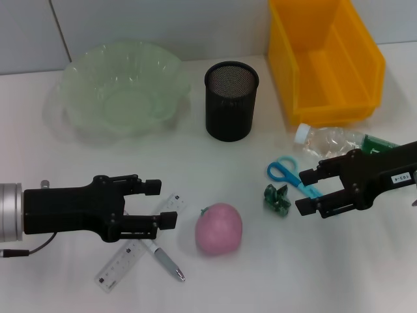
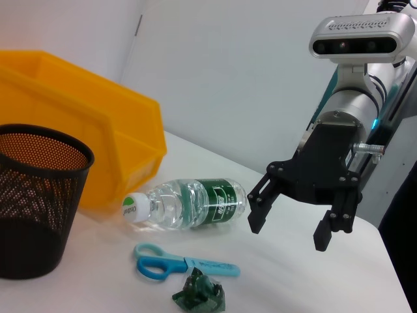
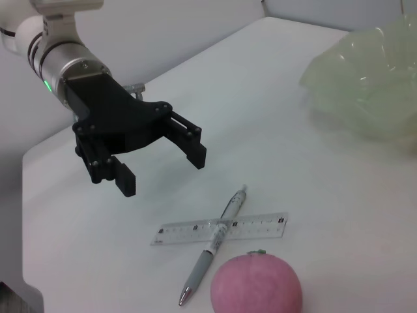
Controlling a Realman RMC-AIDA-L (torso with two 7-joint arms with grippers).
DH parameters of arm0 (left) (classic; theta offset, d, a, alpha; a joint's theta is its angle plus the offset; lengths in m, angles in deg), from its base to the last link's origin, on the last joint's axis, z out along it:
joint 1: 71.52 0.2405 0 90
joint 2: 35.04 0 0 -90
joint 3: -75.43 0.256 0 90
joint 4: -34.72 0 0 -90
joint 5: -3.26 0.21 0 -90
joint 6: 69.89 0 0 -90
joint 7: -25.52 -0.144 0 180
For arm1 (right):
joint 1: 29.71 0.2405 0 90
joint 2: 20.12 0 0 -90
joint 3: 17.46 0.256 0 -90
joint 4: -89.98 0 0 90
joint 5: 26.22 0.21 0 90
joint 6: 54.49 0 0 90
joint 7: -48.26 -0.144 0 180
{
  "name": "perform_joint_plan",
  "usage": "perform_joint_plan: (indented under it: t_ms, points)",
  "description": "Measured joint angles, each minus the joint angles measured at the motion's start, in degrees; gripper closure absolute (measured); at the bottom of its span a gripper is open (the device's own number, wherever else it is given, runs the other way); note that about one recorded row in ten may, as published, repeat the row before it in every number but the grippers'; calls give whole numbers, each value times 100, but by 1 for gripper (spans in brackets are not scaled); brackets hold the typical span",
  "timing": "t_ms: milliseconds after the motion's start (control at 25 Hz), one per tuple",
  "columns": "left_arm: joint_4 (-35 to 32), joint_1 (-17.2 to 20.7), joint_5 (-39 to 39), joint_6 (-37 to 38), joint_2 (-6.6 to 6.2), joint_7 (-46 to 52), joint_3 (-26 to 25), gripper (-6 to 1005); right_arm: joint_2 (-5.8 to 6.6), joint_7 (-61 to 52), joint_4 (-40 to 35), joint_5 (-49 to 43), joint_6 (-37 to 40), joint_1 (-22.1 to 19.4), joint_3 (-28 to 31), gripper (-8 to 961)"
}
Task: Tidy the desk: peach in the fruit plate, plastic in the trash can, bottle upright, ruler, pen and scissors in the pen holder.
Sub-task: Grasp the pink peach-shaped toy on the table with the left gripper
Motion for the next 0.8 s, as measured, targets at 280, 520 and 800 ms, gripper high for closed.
perform_joint_plan:
  t_ms: [280, 520, 800]
  points:
    - [-1, -9, 0, 2, 0, 7, 1, 187, -2, 1, 1, 0, -28, 4, -11, 208]
    - [-12, -9, 0, 29, -7, -1, 0, 187, -22, 11, 0, 39, -35, -1, 29, 207]
    - [-116, -217, 11, -78, 5, -4, 286, 187, -68, 25, -1, 107, -27, -59, 33, 207]
